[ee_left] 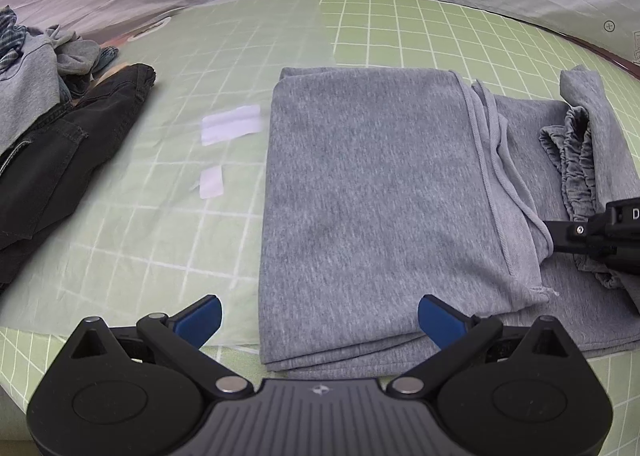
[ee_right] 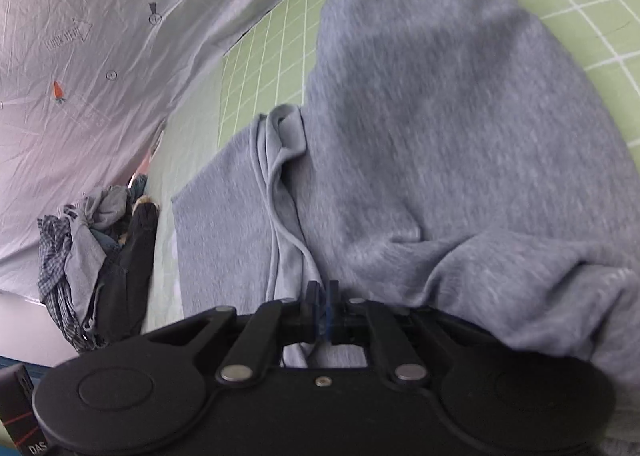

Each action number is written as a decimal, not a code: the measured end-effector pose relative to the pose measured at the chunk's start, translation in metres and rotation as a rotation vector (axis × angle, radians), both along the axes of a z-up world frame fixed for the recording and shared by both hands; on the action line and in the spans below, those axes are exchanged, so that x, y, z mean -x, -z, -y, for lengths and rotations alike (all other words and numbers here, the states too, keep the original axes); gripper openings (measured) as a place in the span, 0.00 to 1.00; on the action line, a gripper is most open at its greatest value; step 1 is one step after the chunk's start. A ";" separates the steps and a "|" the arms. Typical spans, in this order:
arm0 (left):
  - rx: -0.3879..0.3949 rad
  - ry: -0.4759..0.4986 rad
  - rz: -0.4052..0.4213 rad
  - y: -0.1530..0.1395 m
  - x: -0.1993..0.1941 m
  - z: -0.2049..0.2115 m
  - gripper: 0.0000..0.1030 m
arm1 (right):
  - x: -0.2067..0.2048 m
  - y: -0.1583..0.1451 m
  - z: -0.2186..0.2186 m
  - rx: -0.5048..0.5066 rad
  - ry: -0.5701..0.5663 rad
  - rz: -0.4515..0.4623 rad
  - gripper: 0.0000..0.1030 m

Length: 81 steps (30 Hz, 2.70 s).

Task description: Fold clothes

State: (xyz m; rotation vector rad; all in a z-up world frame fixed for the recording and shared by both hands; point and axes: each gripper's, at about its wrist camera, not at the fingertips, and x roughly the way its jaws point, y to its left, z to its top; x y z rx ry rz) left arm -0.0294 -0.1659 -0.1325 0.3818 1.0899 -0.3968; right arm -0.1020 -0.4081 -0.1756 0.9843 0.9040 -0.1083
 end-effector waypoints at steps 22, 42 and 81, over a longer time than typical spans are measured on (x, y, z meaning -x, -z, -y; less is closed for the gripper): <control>0.080 0.088 -0.009 -0.020 0.000 0.058 1.00 | 0.109 -0.069 0.078 0.080 0.367 0.016 0.96; 0.276 0.331 -0.154 -0.028 0.017 0.203 0.70 | 0.165 -0.030 0.153 0.338 0.467 -0.331 0.98; 0.214 0.045 -0.084 -0.023 -0.089 -0.029 0.28 | 0.084 -0.026 0.049 0.384 0.315 -0.341 0.98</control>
